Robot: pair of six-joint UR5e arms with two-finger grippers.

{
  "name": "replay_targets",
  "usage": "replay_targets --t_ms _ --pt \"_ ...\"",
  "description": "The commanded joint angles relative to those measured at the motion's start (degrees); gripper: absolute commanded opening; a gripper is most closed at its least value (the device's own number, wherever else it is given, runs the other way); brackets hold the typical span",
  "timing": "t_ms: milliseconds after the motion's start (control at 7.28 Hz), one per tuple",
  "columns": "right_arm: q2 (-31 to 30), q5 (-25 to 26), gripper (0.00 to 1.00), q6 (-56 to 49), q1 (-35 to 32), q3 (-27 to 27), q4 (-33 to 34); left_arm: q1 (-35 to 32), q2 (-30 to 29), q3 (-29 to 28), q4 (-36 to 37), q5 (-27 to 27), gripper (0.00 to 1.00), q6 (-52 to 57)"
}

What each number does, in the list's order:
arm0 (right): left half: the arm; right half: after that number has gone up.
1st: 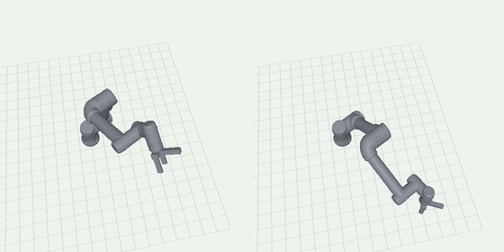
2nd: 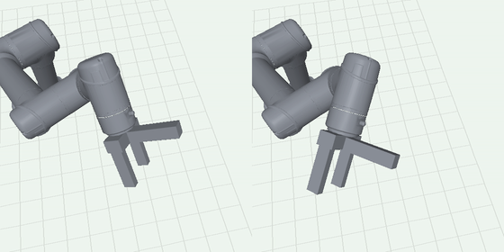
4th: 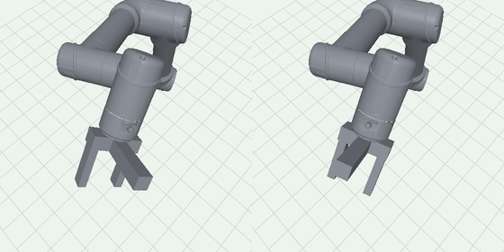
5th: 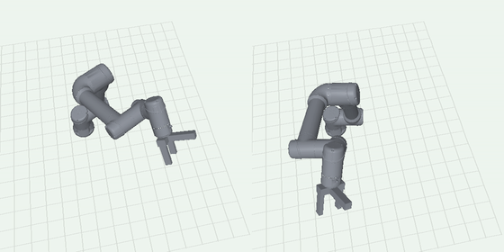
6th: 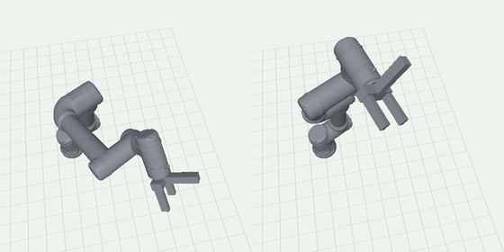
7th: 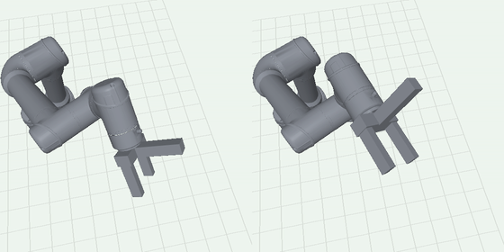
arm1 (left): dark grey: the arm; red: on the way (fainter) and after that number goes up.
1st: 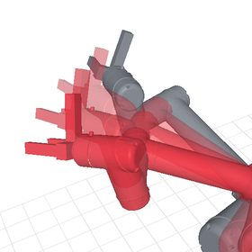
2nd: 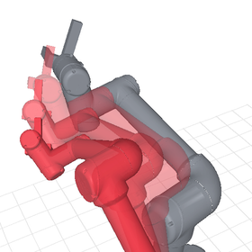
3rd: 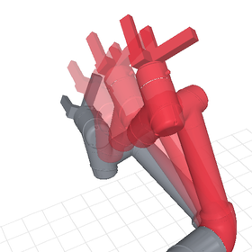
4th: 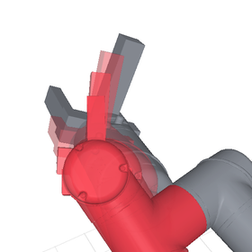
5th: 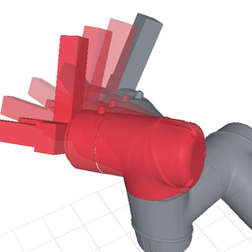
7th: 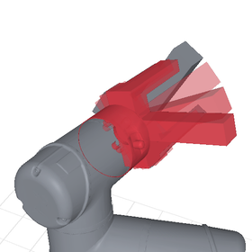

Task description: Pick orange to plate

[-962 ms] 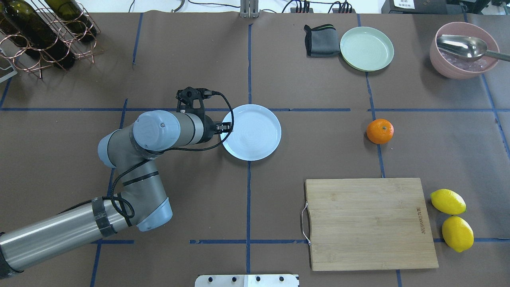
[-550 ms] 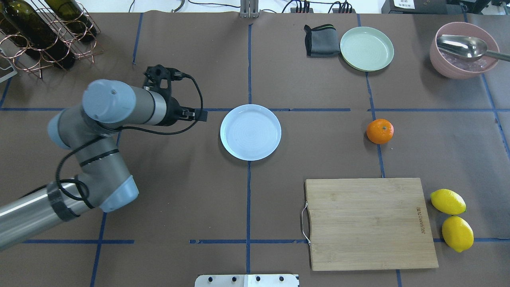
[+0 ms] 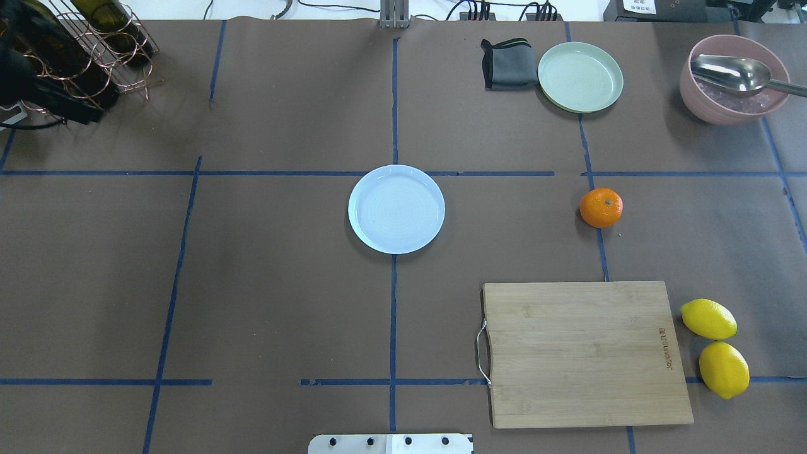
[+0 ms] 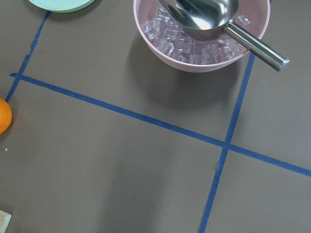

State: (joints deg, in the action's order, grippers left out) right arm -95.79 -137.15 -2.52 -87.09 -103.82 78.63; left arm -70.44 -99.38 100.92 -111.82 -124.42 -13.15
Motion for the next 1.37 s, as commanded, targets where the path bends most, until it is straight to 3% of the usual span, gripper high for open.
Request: replay_targets --t_ms 0,137,275,412,550,687,962,1237 --pt "1.9 0.0 1.0 0.2 2.0 -0.2 -0.4 -13.0 9.1 -2.7 6.5 -11.8 1.0 8.4" --pt "2.0 -0.1 1.0 0.5 2.7 -0.3 -0.4 -16.4 10.7 -4.2 11.6 -11.5 1.0 9.4" --pt "2.0 -0.2 1.0 0.5 3.6 -0.4 -0.5 -18.7 14.4 -4.5 11.9 -11.5 1.0 12.6" --pt "2.3 0.0 1.0 0.6 4.4 -0.8 -0.4 -19.7 16.8 -4.2 12.6 -10.6 1.0 23.5" --pt "2.8 0.0 1.0 2.8 5.4 -1.4 -0.4 -20.0 18.0 -4.5 14.9 -10.3 1.0 27.4" --pt "4.5 0.4 1.0 8.5 8.7 -2.3 -0.4 -20.0 17.6 -4.1 21.5 -10.3 1.0 27.5" --pt "9.3 9.4 1.0 22.8 19.9 -2.1 -1.4 -20.0 16.5 -4.1 22.0 -10.4 1.0 27.5" --pt "12.4 16.8 1.0 35.9 29.4 -0.6 -6.9 -20.1 16.5 -3.6 22.0 -10.4 1.0 27.5"
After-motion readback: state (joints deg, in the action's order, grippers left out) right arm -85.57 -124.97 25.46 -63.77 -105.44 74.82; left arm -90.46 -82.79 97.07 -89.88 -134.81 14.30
